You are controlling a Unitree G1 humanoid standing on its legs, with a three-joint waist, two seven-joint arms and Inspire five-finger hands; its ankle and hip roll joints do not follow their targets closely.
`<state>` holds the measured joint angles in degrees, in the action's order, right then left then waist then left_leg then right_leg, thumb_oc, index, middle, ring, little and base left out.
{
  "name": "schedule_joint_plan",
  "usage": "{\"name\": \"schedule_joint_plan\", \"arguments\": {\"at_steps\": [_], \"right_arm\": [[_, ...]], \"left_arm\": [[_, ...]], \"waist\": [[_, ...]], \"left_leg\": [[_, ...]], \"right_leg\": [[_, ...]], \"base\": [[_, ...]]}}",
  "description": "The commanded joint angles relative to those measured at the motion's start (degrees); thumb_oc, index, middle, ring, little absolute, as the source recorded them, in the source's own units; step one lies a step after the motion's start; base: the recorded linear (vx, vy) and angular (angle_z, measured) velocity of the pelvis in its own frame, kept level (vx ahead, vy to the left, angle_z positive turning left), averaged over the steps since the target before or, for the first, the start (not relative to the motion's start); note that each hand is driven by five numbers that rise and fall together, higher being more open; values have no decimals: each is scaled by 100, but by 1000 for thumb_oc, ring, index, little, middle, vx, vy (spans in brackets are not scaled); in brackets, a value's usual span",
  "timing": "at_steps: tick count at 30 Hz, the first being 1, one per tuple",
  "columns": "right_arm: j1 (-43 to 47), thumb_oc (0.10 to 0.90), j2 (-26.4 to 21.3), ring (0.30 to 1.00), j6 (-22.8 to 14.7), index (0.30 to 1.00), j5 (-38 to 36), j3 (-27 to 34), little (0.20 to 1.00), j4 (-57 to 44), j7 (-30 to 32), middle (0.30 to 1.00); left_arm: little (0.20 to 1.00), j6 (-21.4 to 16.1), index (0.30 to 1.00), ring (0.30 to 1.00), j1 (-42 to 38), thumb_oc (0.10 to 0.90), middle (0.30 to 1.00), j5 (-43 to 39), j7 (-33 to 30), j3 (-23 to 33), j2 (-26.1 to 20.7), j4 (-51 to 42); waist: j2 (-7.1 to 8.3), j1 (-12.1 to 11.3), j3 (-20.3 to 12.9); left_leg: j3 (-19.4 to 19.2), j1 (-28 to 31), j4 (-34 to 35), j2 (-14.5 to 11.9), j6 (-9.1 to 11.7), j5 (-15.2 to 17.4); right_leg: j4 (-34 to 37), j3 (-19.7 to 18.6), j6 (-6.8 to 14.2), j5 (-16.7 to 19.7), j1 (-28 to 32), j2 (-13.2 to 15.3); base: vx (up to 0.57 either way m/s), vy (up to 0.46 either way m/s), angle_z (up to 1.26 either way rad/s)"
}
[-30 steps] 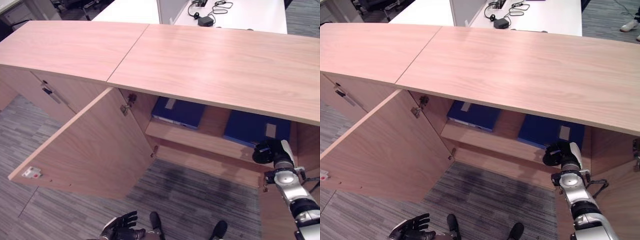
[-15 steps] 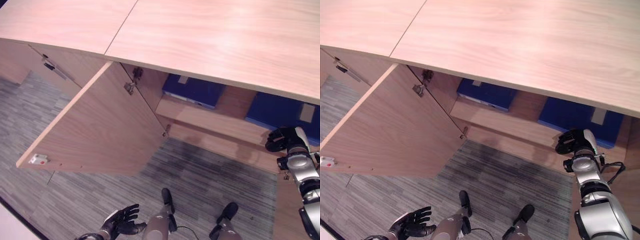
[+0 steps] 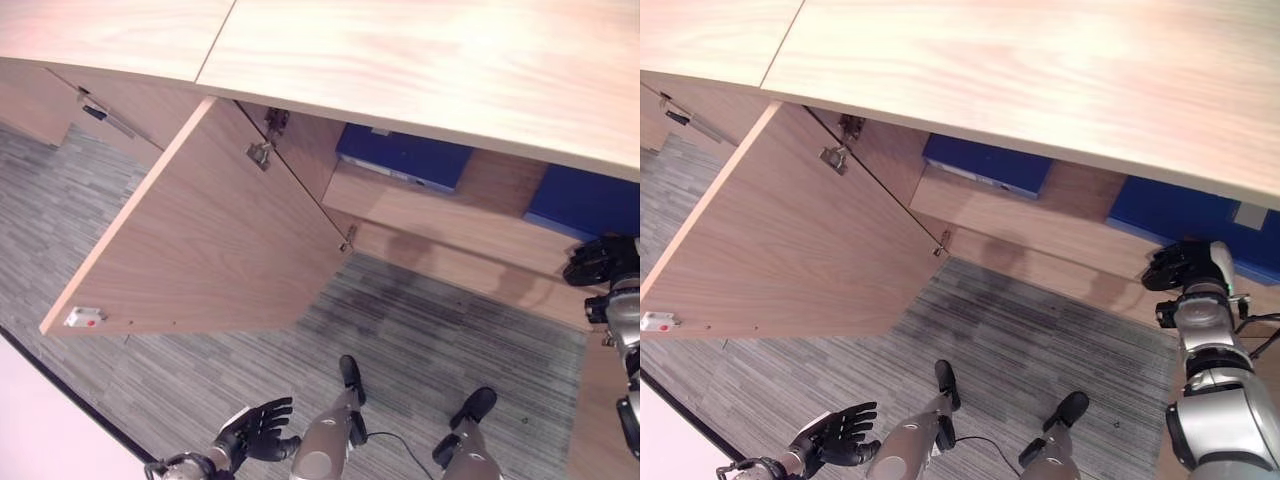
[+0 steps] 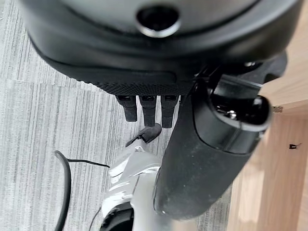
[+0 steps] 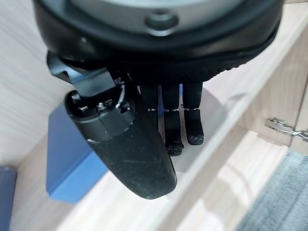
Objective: Put the empty folder in the office cabinet
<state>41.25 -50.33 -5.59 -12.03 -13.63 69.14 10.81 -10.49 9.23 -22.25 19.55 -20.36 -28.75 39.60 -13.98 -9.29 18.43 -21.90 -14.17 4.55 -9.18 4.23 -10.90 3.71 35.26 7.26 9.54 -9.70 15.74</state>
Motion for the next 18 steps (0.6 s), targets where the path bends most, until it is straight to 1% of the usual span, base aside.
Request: {"name": "schedule_joint_plan", "arguments": {"at_steps": [1,2,3,6,7,11,16,18], "right_arm": [[846,400,-775,300,-276,300,-306,-200,300,198,257,300],[853,400,-777,300,-276,300,-307,-206,300,202,256,300],[915,400,-846,300,-268,300,-302,-235,300,225,252,300],[1022,400,-942,300,-252,300,-298,-293,300,268,242,300],[1125,400,-1097,300,-239,300,-306,-317,300,337,241,300],[1405,400,-1340,300,-233,300,-257,-483,300,384,253,300],[2162,400,-1664,300,-210,300,-129,-983,300,411,248,300],[2471,400,-1785,300,-228,300,-72,-1198,300,376,267,300]], "left_arm": [[900,-138,900,900,-59,800,900,-149,105,-375,-466,-107],[900,-137,900,900,-60,800,900,-149,105,-375,-463,-107],[900,-141,900,900,-56,800,900,-190,123,-381,-503,-171],[900,-121,900,900,-37,800,900,-256,141,-385,-546,-248],[900,-102,900,900,-15,800,900,-328,180,-394,-605,-334],[900,-97,900,900,-12,800,900,-412,240,-444,-722,-453],[900,-88,900,900,-30,800,900,-461,293,-471,-823,-480],[900,-73,900,900,-37,800,900,-431,297,-491,-861,-409]], "waist": [[-83,-189,-3],[-84,-188,-4],[-134,-199,22],[-184,-202,51],[-253,-211,71],[-332,-214,123],[-368,-230,179],[-342,-235,171]], "left_leg": [[-89,165,-21,-361,632,-64],[-90,163,-21,-361,632,-64],[-101,128,-18,-368,642,-79],[-106,73,-16,-373,650,-95],[-94,4,-13,-366,654,-110],[-100,-123,-7,-377,668,-136],[-137,-343,3,-410,687,-156],[-154,-437,8,-432,707,-170]], "right_leg": [[-1672,-210,111,-1394,-664,128],[-1675,-211,111,-1396,-668,130],[-1699,-205,119,-1393,-731,164],[-1773,-208,125,-1401,-825,212],[-1871,-202,123,-1425,-940,277],[-1991,-256,128,-1443,-1170,370],[-2107,-346,144,-1412,-1566,474],[-2114,-363,151,-1399,-1699,504]], "base": [[0,0,0],[0,0,0],[0,0,0],[0,0,0],[0,0,0],[-9,-5,6],[-17,-7,-4],[0,0,0]]}}
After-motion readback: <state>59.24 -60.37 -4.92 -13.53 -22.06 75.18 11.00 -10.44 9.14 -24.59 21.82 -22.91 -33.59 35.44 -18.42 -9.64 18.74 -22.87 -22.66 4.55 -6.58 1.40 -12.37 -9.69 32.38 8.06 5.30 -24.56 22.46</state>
